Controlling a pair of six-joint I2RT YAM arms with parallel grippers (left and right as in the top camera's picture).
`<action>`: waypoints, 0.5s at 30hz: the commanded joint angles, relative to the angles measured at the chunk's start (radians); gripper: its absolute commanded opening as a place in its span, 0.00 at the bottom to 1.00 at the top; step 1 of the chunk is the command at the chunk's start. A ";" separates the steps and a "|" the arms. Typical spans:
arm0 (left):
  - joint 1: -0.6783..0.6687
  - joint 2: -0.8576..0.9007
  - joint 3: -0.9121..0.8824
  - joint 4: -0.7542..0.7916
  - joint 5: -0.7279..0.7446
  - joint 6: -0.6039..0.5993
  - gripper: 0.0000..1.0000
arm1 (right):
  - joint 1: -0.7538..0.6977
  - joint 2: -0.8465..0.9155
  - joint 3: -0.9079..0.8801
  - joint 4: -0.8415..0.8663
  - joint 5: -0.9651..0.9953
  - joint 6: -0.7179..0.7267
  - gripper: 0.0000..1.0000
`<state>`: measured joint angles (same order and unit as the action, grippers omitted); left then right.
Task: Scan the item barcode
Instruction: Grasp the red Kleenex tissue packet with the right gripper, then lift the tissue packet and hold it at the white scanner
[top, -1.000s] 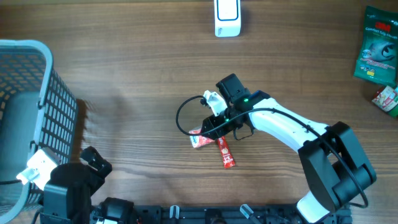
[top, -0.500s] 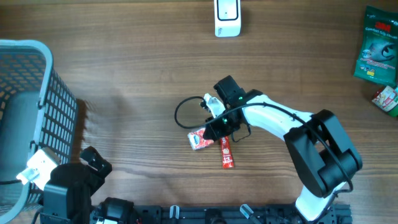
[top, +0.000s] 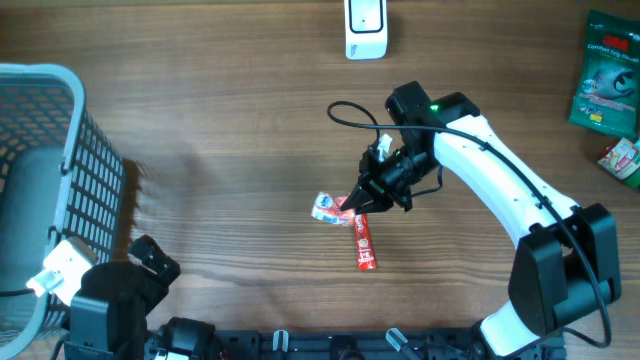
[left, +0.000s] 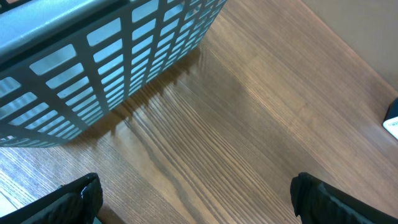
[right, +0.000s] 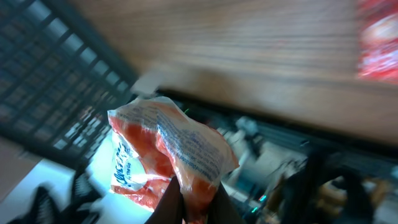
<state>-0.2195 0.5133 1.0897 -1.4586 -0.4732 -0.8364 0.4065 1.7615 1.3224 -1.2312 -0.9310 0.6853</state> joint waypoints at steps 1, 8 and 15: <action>0.008 -0.004 0.006 0.002 -0.002 -0.010 1.00 | -0.003 -0.011 0.014 -0.010 -0.222 0.034 0.04; 0.008 -0.004 0.006 0.002 -0.002 -0.010 1.00 | -0.003 -0.011 0.014 -0.014 -0.229 0.130 0.04; 0.008 -0.004 0.006 0.002 -0.002 -0.010 1.00 | -0.003 -0.011 0.014 0.116 -0.074 0.126 0.04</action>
<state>-0.2195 0.5129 1.0897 -1.4586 -0.4732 -0.8364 0.4068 1.7615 1.3224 -1.1797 -1.0904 0.8005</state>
